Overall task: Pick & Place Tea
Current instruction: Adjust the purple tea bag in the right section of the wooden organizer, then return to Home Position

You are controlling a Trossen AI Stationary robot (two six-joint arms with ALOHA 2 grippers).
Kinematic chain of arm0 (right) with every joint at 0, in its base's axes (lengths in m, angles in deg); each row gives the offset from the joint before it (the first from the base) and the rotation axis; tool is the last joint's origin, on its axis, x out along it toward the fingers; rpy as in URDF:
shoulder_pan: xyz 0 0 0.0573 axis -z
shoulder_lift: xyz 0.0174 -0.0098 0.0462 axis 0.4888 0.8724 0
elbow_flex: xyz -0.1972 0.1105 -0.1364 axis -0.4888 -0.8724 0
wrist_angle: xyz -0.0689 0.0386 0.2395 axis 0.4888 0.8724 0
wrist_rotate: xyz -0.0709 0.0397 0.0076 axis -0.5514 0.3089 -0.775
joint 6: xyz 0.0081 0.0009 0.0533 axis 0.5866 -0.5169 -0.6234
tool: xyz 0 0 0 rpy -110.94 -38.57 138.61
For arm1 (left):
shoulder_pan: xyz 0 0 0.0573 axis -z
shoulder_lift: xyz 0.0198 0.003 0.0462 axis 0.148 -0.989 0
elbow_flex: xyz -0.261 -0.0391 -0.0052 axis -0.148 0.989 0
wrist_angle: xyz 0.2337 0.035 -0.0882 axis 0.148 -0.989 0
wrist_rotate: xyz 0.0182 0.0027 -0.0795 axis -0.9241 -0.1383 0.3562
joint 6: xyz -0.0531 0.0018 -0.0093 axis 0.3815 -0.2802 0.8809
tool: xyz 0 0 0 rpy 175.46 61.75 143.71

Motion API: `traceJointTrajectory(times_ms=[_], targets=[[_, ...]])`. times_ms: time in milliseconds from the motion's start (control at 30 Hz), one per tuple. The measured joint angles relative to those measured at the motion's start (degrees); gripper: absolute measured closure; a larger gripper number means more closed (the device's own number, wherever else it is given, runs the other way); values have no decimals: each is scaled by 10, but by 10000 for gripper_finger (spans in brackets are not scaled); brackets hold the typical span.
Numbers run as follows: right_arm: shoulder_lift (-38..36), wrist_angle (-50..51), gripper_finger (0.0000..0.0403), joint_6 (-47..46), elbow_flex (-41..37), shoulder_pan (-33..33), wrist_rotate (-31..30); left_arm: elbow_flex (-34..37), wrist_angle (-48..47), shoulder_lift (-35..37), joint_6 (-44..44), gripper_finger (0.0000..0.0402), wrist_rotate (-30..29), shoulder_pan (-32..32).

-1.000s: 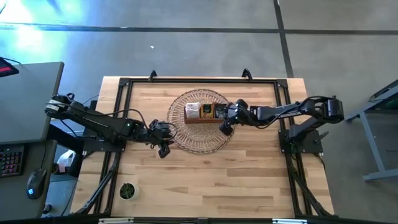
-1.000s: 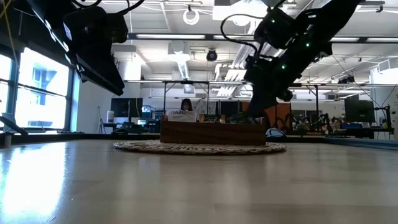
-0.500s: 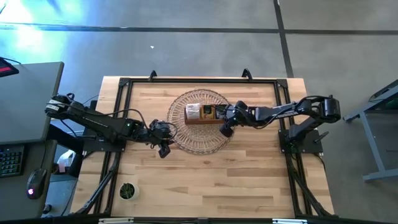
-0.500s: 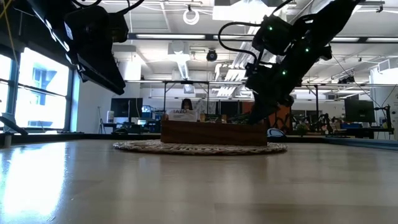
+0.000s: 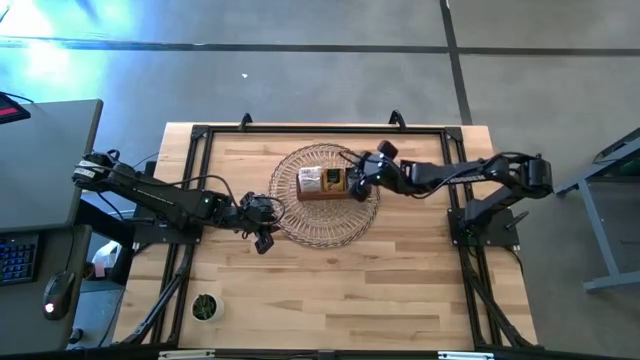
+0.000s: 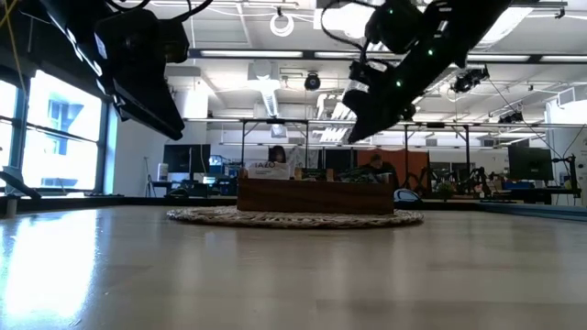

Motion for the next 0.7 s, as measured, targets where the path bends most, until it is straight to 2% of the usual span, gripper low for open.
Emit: traceJointTrajectory(times_ms=[167, 400, 600, 700], targets=[[0, 8, 403, -37, -30, 27, 11, 0, -2, 0, 0, 259, 0, 0], [0, 9, 403, -51, -55, 33, 77, 0, -2, 0, 0, 259, 0, 0], [-5, 5, 403, -26, -55, 19, 37, 0, -2, 0, 0, 259, 0, 0], [-28, 12, 403, -6, -44, 7, 13, 0, -2, 0, 0, 259, -23, 0]])
